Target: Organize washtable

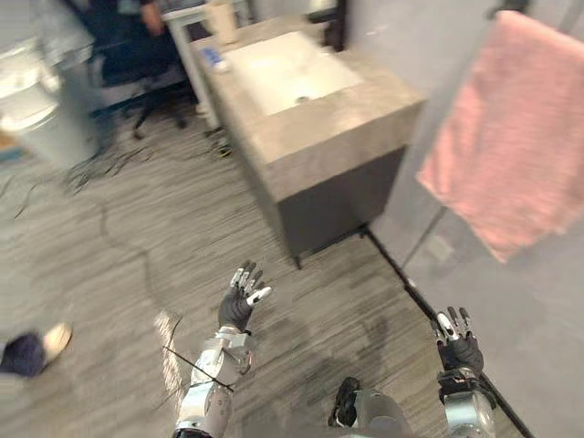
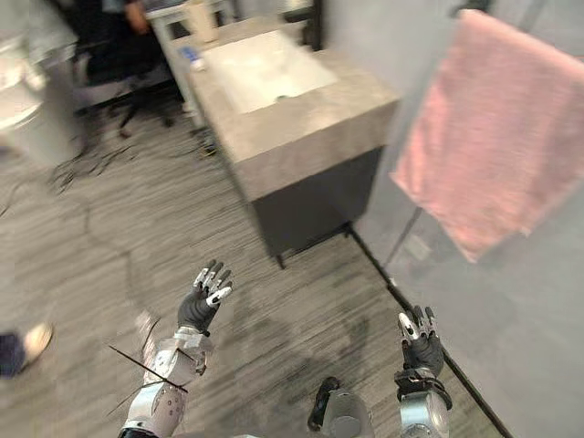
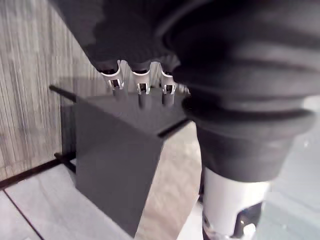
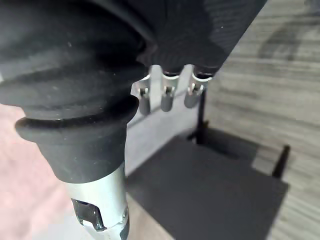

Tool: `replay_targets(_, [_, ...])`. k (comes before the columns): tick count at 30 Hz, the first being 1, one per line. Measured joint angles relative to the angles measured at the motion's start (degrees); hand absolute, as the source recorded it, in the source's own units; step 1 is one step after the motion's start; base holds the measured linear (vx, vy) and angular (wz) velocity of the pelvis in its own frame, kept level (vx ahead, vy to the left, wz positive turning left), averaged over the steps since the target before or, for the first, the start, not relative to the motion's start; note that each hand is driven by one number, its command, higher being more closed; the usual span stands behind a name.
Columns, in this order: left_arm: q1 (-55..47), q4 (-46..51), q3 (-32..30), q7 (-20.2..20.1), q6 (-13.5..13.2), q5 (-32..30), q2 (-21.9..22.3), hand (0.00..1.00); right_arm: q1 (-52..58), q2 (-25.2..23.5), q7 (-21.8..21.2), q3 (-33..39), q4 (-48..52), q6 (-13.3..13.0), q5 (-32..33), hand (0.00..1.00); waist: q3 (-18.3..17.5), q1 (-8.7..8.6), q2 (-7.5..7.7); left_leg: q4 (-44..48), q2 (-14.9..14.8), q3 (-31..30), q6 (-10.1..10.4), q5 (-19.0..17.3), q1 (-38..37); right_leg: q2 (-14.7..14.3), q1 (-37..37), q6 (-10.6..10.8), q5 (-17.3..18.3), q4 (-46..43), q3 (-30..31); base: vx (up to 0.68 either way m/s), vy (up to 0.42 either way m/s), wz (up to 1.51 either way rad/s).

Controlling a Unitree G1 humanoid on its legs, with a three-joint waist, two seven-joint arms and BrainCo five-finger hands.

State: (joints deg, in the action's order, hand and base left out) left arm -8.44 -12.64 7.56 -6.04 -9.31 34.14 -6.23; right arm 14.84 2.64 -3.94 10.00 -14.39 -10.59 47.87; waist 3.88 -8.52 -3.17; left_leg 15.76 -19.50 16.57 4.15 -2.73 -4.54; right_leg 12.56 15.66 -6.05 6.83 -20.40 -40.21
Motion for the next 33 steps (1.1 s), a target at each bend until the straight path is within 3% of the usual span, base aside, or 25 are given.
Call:
replay_targets(2, [-1.2, -0.3, 0.2, 0.2, 0.0, 0.1, -0.6, 0.0, -1.4, -0.3, 0.0, -1.4, 0.1, 0.0, 0.0, 0.0, -0.5, 0.04, 0.54, -4.7, 1.4, 1.3, 2.0, -1.5, 0.4, 2.1, 0.6, 1.3, -3.9, 0.7, -1.3, -0.27, 0.327, 1.01])
replay_targets(4, [-1.6, -0.3, 0.5, 0.0, 0.0, 0.2, -1.0, 0.0, -3.4, -0.4, 0.1, -1.5, 0.0, -0.1, 0.0, 0.0, -0.4, 0.23, -0.91, -11.7, 3.3, 3.6, 6.1, -3.5, 0.3, 3.3, 0.7, 2.9, -9.6, 4.6, -2.2, -0.22, 0.361, 0.75])
replay_targets(6, [-1.7, -0.3, 0.3, -0.1, 0.0, 0.2, -1.2, 0.0, -3.9, -1.3, 0.2, -1.2, 0.0, -0.1, 0.0, 0.0, -0.4, 0.41, -0.91, -15.7, 5.9, 4.1, 7.1, -3.5, 0.3, 3.6, 0.6, 4.4, -14.7, 8.8, -0.3, -0.21, 0.351, 0.5])
replay_targets(7, [-2.0, -0.3, -0.6, -0.1, 0.0, -0.1, -1.9, 0.0, -3.5, -2.8, 0.2, -1.7, -0.1, -0.1, 0.0, 0.0, -0.4, 1.3, 0.67, -16.0, 8.0, 4.1, 6.8, -3.1, 0.5, 4.4, 0.4, 5.2, -19.3, 12.9, 3.9, -0.31, 0.41, 0.26])
replay_targets(8, [-3.3, -0.3, -2.0, -0.1, 0.0, -0.2, -2.6, 0.0, -2.6, -4.4, 0.1, -2.2, -0.1, 0.1, 0.0, 0.0, -0.1, 1.61, 1.04, -15.0, 9.6, 4.0, 6.2, -3.5, 1.7, 4.5, -0.1, 6.0, -23.7, 16.5, 10.1, -0.3, 0.373, 0.13])
replay_targets(9, [-4.0, -0.3, -2.9, -0.1, 0.0, -0.6, -2.7, 0.0, -2.0, -5.0, 0.0, -2.3, -0.1, 0.2, 0.0, 0.0, -0.2, 1.5, 1.22, -14.7, 9.8, 3.8, 5.5, -3.8, 2.0, 4.0, -0.6, 7.0, -24.3, 17.3, 14.3, -0.18, 0.194, 0.15])
replay_targets(10, [-4.8, -0.3, -3.9, 0.0, 0.0, -1.6, -3.4, 0.0, -1.0, -5.2, 0.1, -2.8, -0.1, 0.7, 0.0, 0.0, -0.2, 1.62, 1.29, -14.5, 9.9, 3.2, 5.1, -3.8, 2.3, 2.3, -1.4, 8.6, -23.0, 17.6, 21.3, -0.1, 0.12, 0.31])
replay_targets(12, [-6.4, -0.3, -6.8, 0.4, -0.1, -3.2, -5.5, 0.0, 0.8, -5.4, 0.1, -3.4, 0.0, 1.0, 0.0, 0.0, -0.1, 1.52, 2.17, -12.9, 10.9, 0.8, 3.7, -4.1, 3.9, -2.1, -3.4, 11.1, -10.8, 14.4, 33.7, -0.07, 0.056, 0.29])
replay_targets(14, [-6.5, -0.3, -7.9, 0.6, -0.1, -3.4, -5.0, 0.0, 0.3, -4.7, 0.0, -3.4, 0.2, 1.0, -0.1, 0.0, 1.0, 1.17, 1.77, -11.3, 11.5, -0.8, 3.0, -4.5, 4.5, -4.2, -3.6, 11.0, -5.1, 11.3, 39.3, -0.05, -0.002, 0.41])
replay_targets(15, [-6.3, -0.2, -7.9, 0.7, -0.1, -3.6, -4.6, 0.0, 0.6, -4.3, 0.0, -3.4, 0.3, 1.0, -0.2, 0.0, 1.2, 0.46, 1.63, -10.7, 11.5, -2.1, 2.9, -4.6, 4.7, -4.7, -4.0, 11.3, -4.3, 9.7, 40.4, -0.03, -0.033, 0.66])
replay_targets(19, [-6.6, 1.3, -7.7, 1.2, -0.1, -4.6, -0.9, 0.0, -0.7, -3.1, 0.0, -4.3, 0.1, 1.0, -0.2, 0.0, 1.1, 1.51, -0.21, -11.2, 9.3, -3.3, 3.4, -4.1, 5.1, -6.7, -5.0, 11.0, -5.6, 12.3, 38.9, 0.01, -0.074, 0.13])
replay_targets(28, [-7.9, 1.4, -7.5, 1.5, -0.1, -3.3, 0.2, 0.0, -2.1, -2.2, 0.2, -8.0, -2.3, 1.0, -0.2, 0.0, 1.1, 1.66, 1.23, -13.7, 9.7, -5.3, 3.6, -2.6, 4.8, -6.3, -8.1, 11.2, -7.4, 16.6, 37.0, 0.0, -0.009, 0.14])
replay_targets(33, [-9.2, 2.1, -7.8, 2.1, -0.1, -3.3, -0.8, 0.0, -3.4, -2.3, 0.3, -12.1, -3.4, 1.3, -0.2, 0.0, 1.1, 4.11, 1.42, -12.7, 9.8, -5.9, 3.2, -2.9, 5.7, -6.0, -8.2, 11.3, -6.9, 16.4, 36.0, -0.03, 0.007, 0.13])
